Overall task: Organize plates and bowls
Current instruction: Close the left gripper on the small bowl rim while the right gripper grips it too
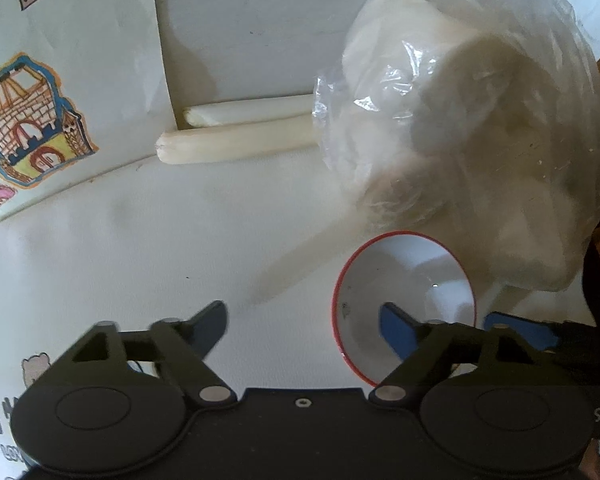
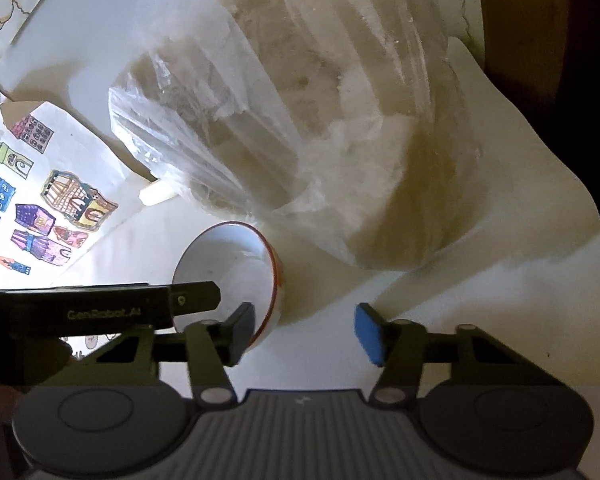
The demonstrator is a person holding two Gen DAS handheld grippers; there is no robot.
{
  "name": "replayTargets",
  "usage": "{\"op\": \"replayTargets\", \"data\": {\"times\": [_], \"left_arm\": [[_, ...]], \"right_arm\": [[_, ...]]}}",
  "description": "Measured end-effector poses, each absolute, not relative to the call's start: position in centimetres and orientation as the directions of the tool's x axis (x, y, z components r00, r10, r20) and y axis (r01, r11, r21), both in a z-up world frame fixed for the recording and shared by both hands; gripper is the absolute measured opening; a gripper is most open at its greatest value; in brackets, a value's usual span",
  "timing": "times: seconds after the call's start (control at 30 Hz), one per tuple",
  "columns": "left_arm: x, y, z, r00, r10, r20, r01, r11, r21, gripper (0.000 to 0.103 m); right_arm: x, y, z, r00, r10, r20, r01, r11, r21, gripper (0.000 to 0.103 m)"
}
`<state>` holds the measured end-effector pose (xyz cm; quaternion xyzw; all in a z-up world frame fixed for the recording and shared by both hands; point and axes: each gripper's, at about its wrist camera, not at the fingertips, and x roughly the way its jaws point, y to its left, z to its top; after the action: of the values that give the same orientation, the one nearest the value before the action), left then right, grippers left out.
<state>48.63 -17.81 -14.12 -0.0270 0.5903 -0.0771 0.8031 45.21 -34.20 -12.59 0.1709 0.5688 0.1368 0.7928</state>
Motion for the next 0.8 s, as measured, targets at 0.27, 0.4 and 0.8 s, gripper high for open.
{"op": "replayTargets", "data": {"times": [0.27, 0.4, 0.8], "left_arm": [[48.8, -17.7, -14.2, 0.301, -0.183, -0.936, 0.075, 0.983, -0.168, 0.047], [48.6, -17.4, -14.3, 0.301, -0.213, -0.93, 0.071, 0.977, -0.2, 0.033], [47.4, -17.4, -14.8, 0.306, -0.292, -0.906, 0.053, 0.955, -0.29, 0.014]], "right_arm": [[45.9, -33.1, -12.7, 0.295, 0.441, -0.847, -0.046, 0.893, 0.449, 0.033], [46.1, -32.6, -12.9, 0.288, 0.452, -0.844, -0.056, 0.888, 0.456, 0.025], [46.1, -32.0, -12.8, 0.284, 0.451, -0.846, -0.07, 0.89, 0.451, 0.015]]}}
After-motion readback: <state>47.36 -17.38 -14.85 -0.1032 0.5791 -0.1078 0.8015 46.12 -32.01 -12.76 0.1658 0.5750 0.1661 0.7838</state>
